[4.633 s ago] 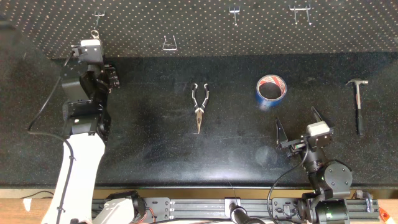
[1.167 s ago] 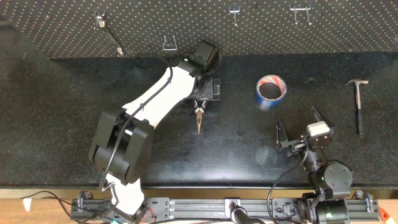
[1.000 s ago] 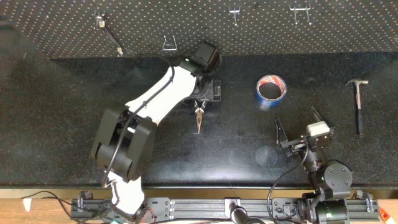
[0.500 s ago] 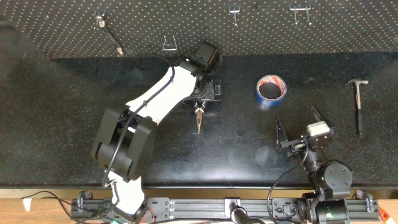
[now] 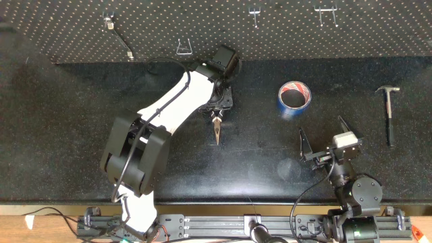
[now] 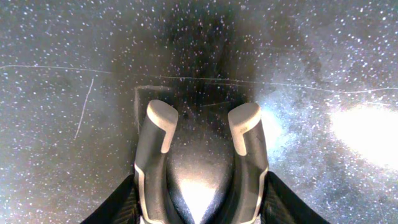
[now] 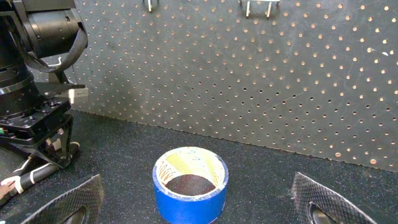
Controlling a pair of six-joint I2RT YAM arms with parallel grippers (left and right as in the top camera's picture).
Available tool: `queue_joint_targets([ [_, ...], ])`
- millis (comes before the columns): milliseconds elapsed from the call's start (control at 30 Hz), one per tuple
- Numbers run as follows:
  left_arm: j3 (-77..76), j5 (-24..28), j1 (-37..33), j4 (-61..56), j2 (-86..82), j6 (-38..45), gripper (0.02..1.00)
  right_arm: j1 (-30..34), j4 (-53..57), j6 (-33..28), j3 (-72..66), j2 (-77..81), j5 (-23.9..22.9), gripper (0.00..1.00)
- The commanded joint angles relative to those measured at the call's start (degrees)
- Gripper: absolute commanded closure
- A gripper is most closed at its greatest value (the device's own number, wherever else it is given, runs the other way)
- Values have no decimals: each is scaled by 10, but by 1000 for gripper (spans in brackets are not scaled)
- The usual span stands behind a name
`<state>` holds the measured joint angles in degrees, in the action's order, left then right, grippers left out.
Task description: Place Tools Onto Pegboard
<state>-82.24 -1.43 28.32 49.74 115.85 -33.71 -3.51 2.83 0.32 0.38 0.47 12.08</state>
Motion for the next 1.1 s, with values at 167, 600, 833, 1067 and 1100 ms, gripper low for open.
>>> queue_joint_targets([
  [167, -4, -88, 2, 75, -144, -1, 989, -4, 3, -6, -2, -4, -1, 16],
  [600, 287, -242, -51, -164, -473, 95, 991, -4, 3, -5, -2, -3, -1, 18],
  [833, 290, -263, -52, -603, -389, 268, 991, -4, 3, -5, -2, -3, -1, 16],
  [1067, 488, -245, -60, -873, -484, 286, 993, -4, 3, -6, -2, -3, -1, 16],
  [1100, 488, -245, -63, -899, -469, 287, 989, -4, 3, -6, -2, -3, -1, 16],
])
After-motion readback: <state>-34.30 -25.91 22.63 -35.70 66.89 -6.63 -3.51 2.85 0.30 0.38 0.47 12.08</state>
